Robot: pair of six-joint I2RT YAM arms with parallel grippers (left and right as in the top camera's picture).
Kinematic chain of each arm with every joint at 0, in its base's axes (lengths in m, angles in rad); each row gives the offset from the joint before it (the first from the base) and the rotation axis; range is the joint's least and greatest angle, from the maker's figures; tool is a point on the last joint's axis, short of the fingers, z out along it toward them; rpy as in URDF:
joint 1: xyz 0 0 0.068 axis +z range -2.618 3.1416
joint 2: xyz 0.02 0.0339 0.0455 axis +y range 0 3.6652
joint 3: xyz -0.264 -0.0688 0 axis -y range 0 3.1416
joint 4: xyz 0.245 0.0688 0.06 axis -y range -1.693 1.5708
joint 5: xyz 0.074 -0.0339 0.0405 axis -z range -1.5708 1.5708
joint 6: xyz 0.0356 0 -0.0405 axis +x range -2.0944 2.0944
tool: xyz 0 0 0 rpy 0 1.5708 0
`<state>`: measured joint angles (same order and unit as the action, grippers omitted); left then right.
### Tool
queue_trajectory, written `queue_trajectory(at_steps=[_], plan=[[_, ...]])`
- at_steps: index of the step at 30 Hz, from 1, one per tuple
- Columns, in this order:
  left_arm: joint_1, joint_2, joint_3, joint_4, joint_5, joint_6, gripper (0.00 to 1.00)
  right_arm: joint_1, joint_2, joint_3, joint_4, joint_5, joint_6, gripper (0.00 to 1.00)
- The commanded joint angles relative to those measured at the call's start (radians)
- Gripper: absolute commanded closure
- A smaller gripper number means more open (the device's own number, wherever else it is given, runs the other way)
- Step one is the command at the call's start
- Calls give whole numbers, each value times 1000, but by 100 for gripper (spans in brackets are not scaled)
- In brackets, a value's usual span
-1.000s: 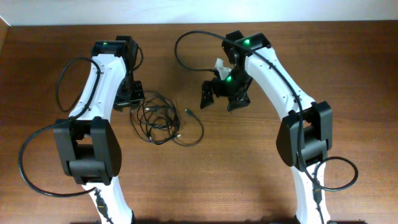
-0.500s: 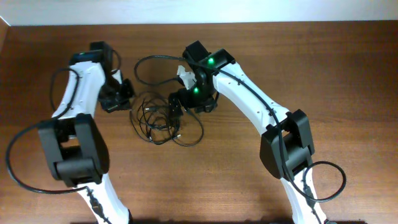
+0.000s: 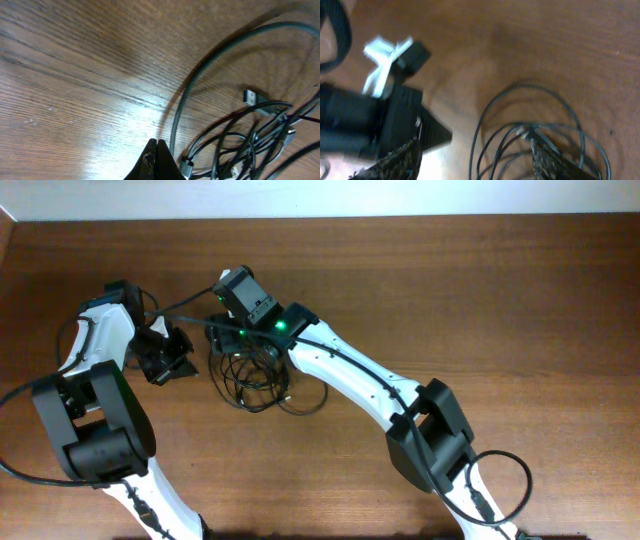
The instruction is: Untangle cables
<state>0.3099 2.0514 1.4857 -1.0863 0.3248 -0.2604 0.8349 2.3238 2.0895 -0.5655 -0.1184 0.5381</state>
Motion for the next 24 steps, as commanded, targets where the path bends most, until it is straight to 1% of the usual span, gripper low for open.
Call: queue_trajectory(at_steps=[1, 3, 5, 8, 9, 12, 14, 18, 21, 24], plan=[[8, -23, -26, 13, -10, 15, 100, 2, 75, 1, 56, 52, 66, 32], [6, -23, -26, 15, -10, 15, 100, 2, 110, 1, 58, 52, 125, 32], [6, -23, -26, 21, -10, 15, 100, 2, 123, -2, 62, 53, 134, 33], [4, -23, -26, 25, -7, 14, 100, 2, 124, -11, 77, 52, 145, 40], [2, -23, -26, 25, -7, 15, 100, 3, 124, -16, 73, 51, 175, 41], [2, -23, -26, 28, -7, 15, 100, 3, 124, -18, 3, -9, 205, 41], [1, -23, -26, 31, -7, 11, 100, 5, 125, -19, -16, -22, 282, 41], [0, -23, -26, 27, -7, 11, 100, 9, 162, -19, 129, -20, 309, 41], [-2, -23, -26, 29, -7, 11, 100, 10, 169, -19, 160, -20, 311, 41], [-2, -23, -26, 31, -7, 11, 100, 17, 203, -19, 199, -20, 343, 41]])
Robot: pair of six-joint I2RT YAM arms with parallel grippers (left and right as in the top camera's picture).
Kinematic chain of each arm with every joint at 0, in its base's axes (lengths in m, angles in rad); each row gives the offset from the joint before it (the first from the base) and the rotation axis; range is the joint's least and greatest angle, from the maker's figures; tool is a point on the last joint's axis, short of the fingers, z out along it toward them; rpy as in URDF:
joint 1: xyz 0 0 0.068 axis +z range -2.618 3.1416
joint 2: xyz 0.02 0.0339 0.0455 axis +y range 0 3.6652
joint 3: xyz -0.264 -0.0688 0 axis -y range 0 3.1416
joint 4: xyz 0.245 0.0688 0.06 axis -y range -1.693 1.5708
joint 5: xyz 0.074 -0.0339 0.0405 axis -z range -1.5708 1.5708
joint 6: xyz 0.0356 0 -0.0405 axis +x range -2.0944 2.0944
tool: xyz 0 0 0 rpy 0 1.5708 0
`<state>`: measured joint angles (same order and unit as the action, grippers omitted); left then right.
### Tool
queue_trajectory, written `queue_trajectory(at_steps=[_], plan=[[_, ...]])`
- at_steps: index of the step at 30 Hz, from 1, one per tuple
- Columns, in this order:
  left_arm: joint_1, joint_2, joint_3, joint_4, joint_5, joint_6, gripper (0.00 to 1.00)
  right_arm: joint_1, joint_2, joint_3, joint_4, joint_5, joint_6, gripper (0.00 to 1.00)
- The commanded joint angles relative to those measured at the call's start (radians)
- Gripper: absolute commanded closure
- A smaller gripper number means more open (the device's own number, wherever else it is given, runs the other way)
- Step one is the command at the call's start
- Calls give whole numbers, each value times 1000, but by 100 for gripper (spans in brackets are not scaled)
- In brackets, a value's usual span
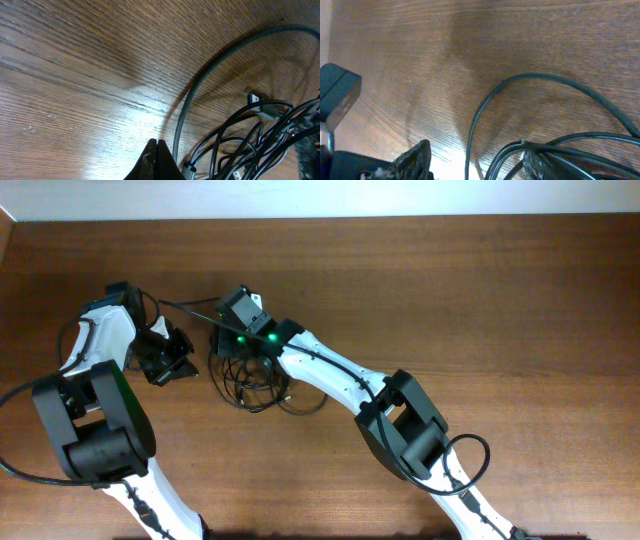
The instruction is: Untangle cables
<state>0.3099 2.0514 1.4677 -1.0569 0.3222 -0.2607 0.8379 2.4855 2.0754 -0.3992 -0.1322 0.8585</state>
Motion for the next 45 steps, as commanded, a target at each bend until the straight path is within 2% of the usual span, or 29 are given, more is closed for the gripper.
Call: queue_trajectory(at_steps=[1, 2, 4, 5, 8, 12, 13, 14, 16, 19, 21, 23, 26, 28, 30, 34, 37, 43, 45], plan=[[-2, -23, -8, 2, -4, 12, 100, 13, 45, -5, 45, -6, 22, 44], [-2, -23, -8, 2, -4, 12, 100, 10, 46, -5, 50, -6, 21, 53], [-2, -23, -8, 2, -4, 12, 100, -17, 45, -3, 32, -66, 10, 85], [-2, -23, -8, 2, -4, 12, 100, -35, 41, -3, 23, -138, 10, 96], [-2, -23, -8, 9, 0, 13, 100, -119, -5, -3, -15, -361, 4, 96], [-2, -23, -8, 32, 410, 267, 100, -203, -65, -3, -93, -786, -141, 96], [-1, -23, -8, 31, 624, 377, 100, -222, -65, -3, -118, -959, -207, 96], [-2, -23, -8, 31, 717, 394, 100, -239, -65, -3, -157, -1006, -241, 96], [-2, -23, -8, 31, 794, 394, 100, -265, -74, -3, -225, -1000, -280, 96], [-7, -23, -8, 24, 914, 393, 100, -296, -121, -3, -414, -803, -378, 96], [-23, -23, -8, 24, 873, 389, 100, -309, -130, -3, -454, -797, -393, 96], [-61, -23, -8, 24, 814, 388, 100, -323, -133, -3, -463, -888, -439, 96], [-128, -23, -8, 36, 694, 307, 100, -355, -168, -3, -539, -925, -510, 96], [-172, -23, -8, 49, 661, 293, 100, -373, -236, -3, -642, -797, -566, 96], [-228, -22, -9, 70, 542, 225, 100, -374, -300, -3, -736, -693, -615, 96], [-295, -21, -10, 121, 349, 132, 100, -374, -355, -3, -840, -694, -680, 96], [-332, -20, -10, 169, 343, 111, 99, -373, -355, -3, -889, -694, -732, 96], [-354, -20, -11, 199, 322, 37, 87, -374, -355, -3, -911, -694, -732, 96], [-393, -19, -25, 194, 228, 32, 86, -375, -359, 0, -933, -695, -731, 96]])
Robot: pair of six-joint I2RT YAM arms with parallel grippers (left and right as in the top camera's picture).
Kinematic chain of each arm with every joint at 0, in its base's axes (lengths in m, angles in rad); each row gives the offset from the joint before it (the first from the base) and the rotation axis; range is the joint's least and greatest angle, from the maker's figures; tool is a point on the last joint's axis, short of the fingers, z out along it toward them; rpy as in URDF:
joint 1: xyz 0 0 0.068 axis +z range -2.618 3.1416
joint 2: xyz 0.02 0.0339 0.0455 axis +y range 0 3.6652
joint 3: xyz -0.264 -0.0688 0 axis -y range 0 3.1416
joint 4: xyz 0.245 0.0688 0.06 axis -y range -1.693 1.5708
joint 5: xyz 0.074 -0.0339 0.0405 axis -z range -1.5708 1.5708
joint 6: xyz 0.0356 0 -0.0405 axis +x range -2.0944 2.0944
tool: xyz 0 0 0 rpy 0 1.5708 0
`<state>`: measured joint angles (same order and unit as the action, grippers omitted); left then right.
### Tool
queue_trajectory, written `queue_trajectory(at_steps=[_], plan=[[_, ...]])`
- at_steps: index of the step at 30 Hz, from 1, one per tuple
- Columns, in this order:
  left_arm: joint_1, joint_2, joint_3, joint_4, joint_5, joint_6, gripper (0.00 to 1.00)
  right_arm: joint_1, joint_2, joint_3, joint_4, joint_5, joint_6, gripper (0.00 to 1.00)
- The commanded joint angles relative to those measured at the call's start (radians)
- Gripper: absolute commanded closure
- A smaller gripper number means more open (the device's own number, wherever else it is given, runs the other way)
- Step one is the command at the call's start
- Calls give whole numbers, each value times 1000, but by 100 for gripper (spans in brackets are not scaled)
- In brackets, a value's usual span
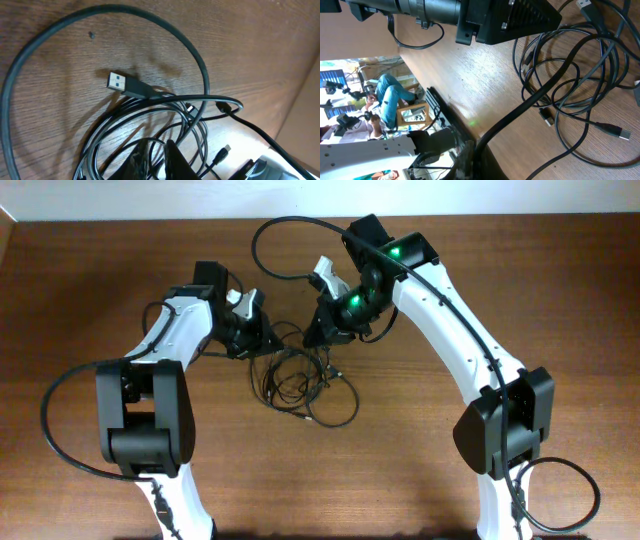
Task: Untangle cables
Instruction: 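Pull one cable end with the right gripper toward the upper right, then hold the cable pile with the left gripper while right stretches cable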
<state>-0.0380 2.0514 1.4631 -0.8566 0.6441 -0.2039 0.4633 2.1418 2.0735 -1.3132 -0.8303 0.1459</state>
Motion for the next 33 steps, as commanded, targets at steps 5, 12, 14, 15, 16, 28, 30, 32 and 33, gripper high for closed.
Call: queue_trajectory(at_steps=[5, 12, 14, 15, 16, 28, 30, 32, 33], plan=[[-112, -15, -134, 138, -160, -105, 89, 0, -90, 56, -46, 117, -19, 96], [-112, -15, -219, 161, -462, -148, 93, -69, -231, 79, -86, 129, -38, 96], [-112, -15, -227, 160, -489, -148, 92, -120, -288, 81, -87, 129, -38, 96], [-109, -15, -229, 160, -492, -148, 92, -154, -318, 81, -90, 129, -38, 96], [-104, -15, -229, 160, -492, -148, 91, -187, -343, 81, -98, 129, -38, 96], [3, -142, -198, 92, -254, -90, 79, -480, -428, 81, -273, 487, -45, 96], [8, -216, -191, 93, -255, -90, 67, -513, -427, 81, -303, 615, -33, 96], [7, -285, -191, 85, -255, -91, 54, -533, -418, 79, -358, 729, -34, 96], [7, -298, -191, 77, -255, -91, 51, -540, -411, 78, -380, 759, -34, 96]])
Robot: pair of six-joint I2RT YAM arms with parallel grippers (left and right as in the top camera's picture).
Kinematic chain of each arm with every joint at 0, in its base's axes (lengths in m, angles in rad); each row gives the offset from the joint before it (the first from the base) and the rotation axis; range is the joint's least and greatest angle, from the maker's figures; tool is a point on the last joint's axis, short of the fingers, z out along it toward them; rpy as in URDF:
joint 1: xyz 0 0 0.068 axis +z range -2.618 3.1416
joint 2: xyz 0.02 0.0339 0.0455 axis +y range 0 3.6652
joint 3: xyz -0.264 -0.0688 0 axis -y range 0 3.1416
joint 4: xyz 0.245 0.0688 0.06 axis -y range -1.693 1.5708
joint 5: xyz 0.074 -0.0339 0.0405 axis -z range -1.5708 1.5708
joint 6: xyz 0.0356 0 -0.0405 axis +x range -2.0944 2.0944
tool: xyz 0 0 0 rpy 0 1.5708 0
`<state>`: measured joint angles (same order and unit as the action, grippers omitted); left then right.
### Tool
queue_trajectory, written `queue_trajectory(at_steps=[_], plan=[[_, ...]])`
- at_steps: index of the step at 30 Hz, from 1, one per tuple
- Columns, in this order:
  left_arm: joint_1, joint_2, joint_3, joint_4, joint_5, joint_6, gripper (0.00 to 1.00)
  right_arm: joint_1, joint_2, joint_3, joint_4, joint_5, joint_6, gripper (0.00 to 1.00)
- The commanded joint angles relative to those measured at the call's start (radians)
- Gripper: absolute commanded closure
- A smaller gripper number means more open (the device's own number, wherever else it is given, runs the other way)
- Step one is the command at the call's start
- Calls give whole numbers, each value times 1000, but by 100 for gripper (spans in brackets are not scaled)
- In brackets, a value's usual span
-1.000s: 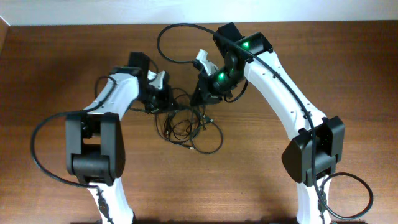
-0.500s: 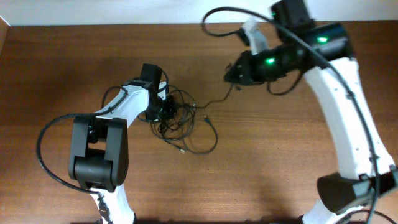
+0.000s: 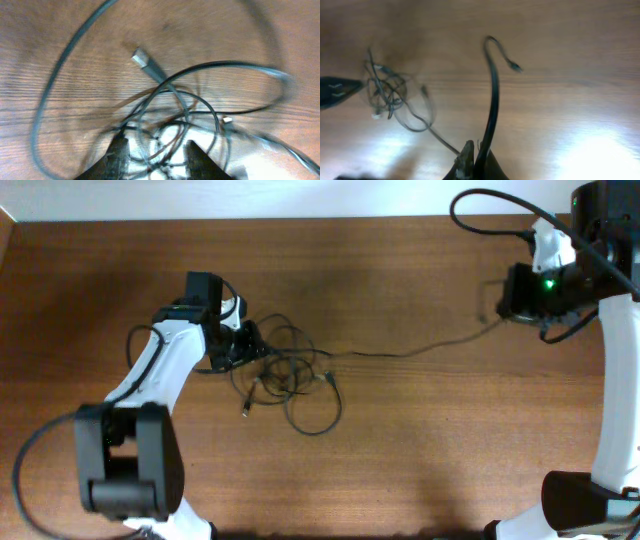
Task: Untangle cables
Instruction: 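Hold the cable pile with the left gripper while right stretches cable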
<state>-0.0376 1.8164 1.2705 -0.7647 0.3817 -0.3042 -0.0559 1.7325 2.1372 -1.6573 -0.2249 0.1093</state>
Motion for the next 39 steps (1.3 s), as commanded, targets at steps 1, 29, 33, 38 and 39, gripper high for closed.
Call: queue_trajectory(at_steps=[1, 29, 33, 38, 39], plan=[[7, -64, 2, -20, 8, 10, 50, -25, 3, 12, -42, 183, 3, 96], [-343, 191, -9, 0, -431, -1, 37, -25, 94, 6, -41, 290, 89, 96], [-309, 184, 60, -115, -524, 25, 33, -25, 94, 6, -41, 290, 89, 96], [-206, 184, 93, -222, -700, -28, 31, -25, 94, 6, -41, 357, 79, 96], [-180, 184, 93, -228, -700, -45, 30, -25, 94, 6, -41, 395, 80, 96]])
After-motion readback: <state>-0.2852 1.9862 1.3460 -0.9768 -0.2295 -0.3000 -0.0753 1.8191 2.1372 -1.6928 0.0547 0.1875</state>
